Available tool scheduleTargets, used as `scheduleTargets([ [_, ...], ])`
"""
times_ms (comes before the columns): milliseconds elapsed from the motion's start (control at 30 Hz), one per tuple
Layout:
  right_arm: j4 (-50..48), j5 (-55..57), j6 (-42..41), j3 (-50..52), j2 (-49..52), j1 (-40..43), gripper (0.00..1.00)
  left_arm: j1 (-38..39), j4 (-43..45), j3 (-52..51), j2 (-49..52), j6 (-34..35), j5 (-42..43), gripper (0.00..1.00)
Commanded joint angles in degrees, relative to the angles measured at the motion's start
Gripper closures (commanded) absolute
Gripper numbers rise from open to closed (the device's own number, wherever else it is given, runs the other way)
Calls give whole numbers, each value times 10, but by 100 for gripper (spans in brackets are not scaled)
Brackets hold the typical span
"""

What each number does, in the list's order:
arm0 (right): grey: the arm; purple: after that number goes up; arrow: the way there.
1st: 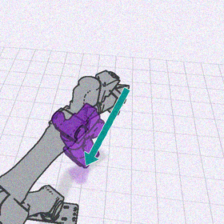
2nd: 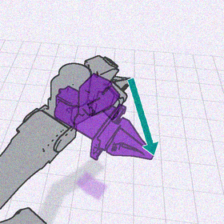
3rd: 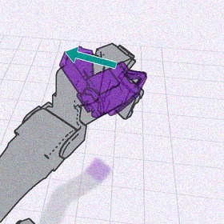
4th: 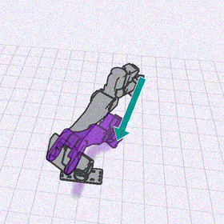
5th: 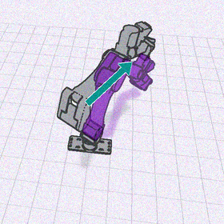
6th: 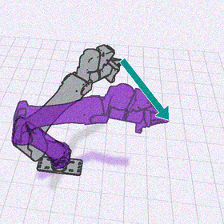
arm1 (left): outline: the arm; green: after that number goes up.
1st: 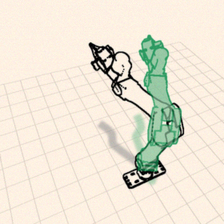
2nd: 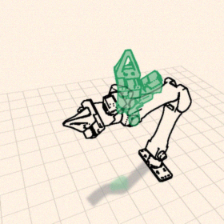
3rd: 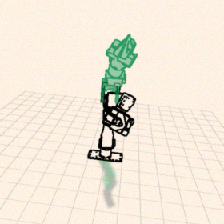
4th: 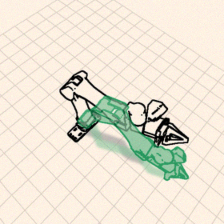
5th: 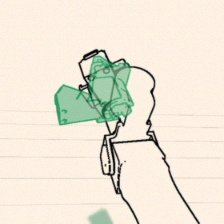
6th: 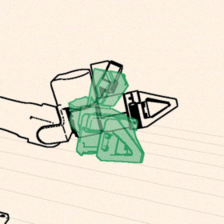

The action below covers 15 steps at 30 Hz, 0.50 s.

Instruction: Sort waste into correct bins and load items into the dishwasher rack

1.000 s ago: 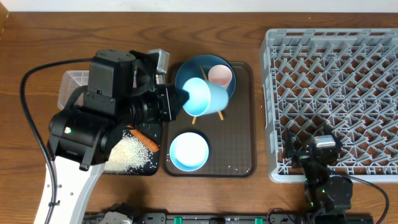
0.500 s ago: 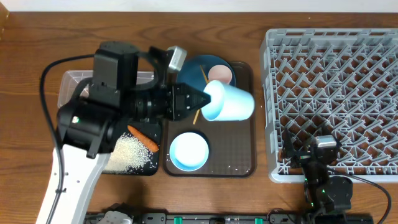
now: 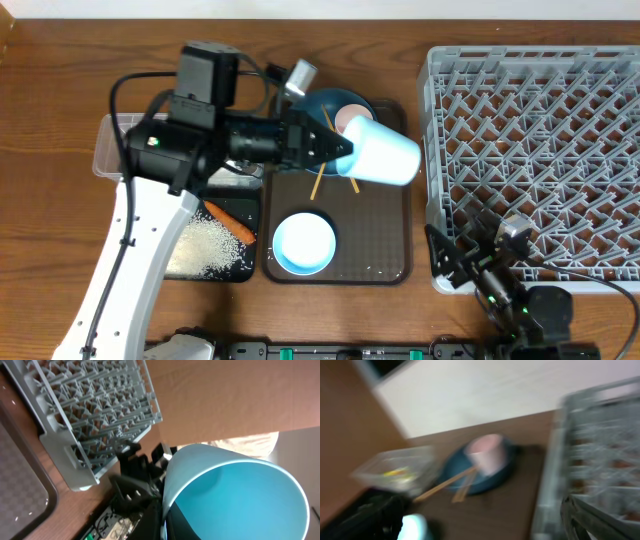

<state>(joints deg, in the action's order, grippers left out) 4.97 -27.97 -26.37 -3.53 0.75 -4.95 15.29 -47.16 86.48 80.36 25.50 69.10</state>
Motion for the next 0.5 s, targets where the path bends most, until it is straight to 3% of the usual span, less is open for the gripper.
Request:
scheduleTargets([
  [0, 15, -123, -104, -93, 0, -3, 1, -28, 3, 7, -3, -8, 26, 94],
  [100, 73, -137, -105, -177, 22, -3, 1, -47, -4, 7, -3, -9, 34, 94],
  [267, 213, -232, -89, -306, 155, -3, 1, -63, -5, 7, -3, -17, 58, 94],
  [400, 202, -400, -67, -354, 284, -3, 1, -63, -6, 7, -3, -19, 71, 94],
  [467, 147, -513, -66, -366, 358, -3, 1, -63, -6, 7, -3, -19, 94, 94],
])
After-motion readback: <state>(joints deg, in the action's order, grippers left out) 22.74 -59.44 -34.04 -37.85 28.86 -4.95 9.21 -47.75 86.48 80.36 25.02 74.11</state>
